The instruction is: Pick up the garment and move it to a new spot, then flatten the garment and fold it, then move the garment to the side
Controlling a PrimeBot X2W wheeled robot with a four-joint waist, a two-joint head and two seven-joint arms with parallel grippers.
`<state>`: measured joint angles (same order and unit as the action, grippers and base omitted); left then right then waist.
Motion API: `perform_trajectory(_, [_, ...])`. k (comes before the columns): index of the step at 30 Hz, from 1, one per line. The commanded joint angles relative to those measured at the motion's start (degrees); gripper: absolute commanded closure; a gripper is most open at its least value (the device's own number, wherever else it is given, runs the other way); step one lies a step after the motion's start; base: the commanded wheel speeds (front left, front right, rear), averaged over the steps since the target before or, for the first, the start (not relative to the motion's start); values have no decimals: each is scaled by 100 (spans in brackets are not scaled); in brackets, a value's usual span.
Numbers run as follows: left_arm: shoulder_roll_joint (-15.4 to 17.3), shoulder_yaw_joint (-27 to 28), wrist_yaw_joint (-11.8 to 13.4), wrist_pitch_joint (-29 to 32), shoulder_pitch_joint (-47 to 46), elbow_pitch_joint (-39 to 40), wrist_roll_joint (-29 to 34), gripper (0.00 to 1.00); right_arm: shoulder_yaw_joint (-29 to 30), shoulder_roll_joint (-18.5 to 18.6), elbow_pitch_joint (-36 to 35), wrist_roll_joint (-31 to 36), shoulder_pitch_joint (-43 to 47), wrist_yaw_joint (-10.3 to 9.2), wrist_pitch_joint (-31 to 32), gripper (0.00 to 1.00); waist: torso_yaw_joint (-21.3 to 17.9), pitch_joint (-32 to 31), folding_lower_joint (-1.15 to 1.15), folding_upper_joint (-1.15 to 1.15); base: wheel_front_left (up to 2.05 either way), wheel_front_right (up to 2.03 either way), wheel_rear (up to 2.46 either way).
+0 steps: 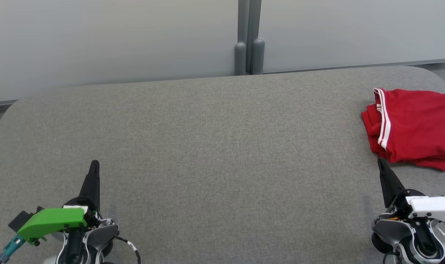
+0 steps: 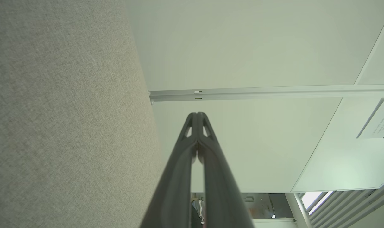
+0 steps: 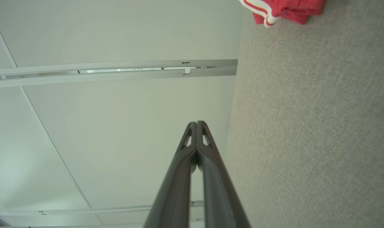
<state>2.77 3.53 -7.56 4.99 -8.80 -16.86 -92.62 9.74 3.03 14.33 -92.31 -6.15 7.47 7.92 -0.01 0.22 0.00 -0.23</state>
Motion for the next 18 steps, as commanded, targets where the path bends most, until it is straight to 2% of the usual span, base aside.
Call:
perform_trajectory(1, [-1,14,-18,25,-60,0,13,100,12,10,5,25,-50,4,9,100,0,0,0,23,0,0,0])
perform_trajectory(18, [-1,15,-18,26,-60,0,14,100,18,5,5,21,-51,4,16,100,0,0,0,23,0,0,0])
